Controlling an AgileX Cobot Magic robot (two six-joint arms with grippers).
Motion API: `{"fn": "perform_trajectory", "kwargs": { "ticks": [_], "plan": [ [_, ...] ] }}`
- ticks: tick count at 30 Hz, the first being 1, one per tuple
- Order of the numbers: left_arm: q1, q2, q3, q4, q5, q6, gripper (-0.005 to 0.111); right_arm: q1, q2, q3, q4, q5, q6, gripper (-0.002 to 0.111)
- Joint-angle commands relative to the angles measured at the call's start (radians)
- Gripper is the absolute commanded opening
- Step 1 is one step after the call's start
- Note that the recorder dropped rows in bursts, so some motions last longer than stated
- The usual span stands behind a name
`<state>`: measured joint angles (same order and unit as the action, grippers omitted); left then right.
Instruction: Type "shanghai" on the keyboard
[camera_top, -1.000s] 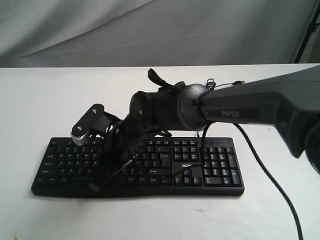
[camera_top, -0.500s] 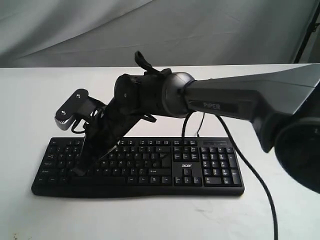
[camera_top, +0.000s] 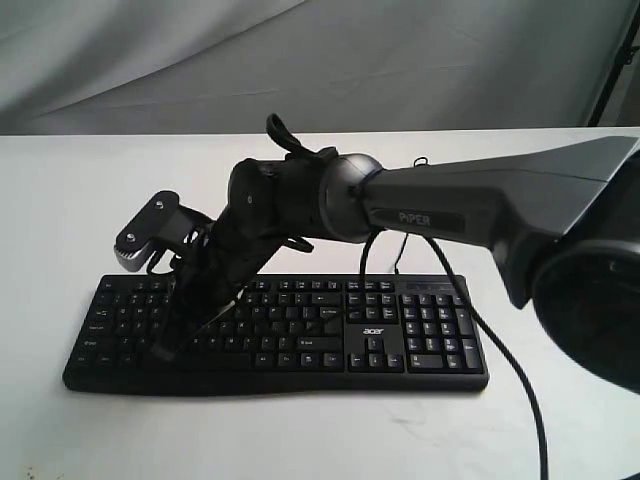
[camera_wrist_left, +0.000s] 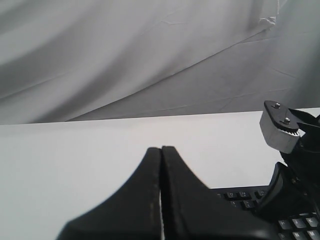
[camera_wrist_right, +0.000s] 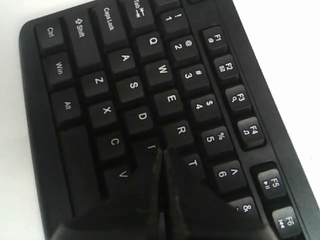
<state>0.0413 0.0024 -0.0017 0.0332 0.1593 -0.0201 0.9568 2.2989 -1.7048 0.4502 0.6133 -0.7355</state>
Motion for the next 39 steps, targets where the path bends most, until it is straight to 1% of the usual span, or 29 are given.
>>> {"fn": "perform_trajectory", "kwargs": {
  "ticks": [1, 20, 26, 30, 39],
  "plan": [
    [-0.006, -0.002, 0.002, 0.0, -0.006, -0.003, 0.0, -0.001, 0.008, -0.006, -0.003, 0.008, 0.006, 0.0],
    [-0.006, -0.002, 0.002, 0.0, -0.006, -0.003, 0.0, 0.001, 0.018, -0.006, 0.004, 0.019, 0.006, 0.0],
    [-0.006, -0.002, 0.002, 0.0, -0.006, -0.003, 0.0, -0.001, -0.045, -0.004, -0.085, 0.052, 0.07, 0.0],
    [-0.006, -0.002, 0.002, 0.0, -0.006, -0.003, 0.0, -0.005, -0.048, 0.047, -0.075, 0.014, 0.072, 0.0],
    [-0.006, -0.002, 0.002, 0.0, -0.006, -0.003, 0.0, -0.005, -0.048, 0.047, -0.079, 0.014, 0.074, 0.0]
  ]
}}
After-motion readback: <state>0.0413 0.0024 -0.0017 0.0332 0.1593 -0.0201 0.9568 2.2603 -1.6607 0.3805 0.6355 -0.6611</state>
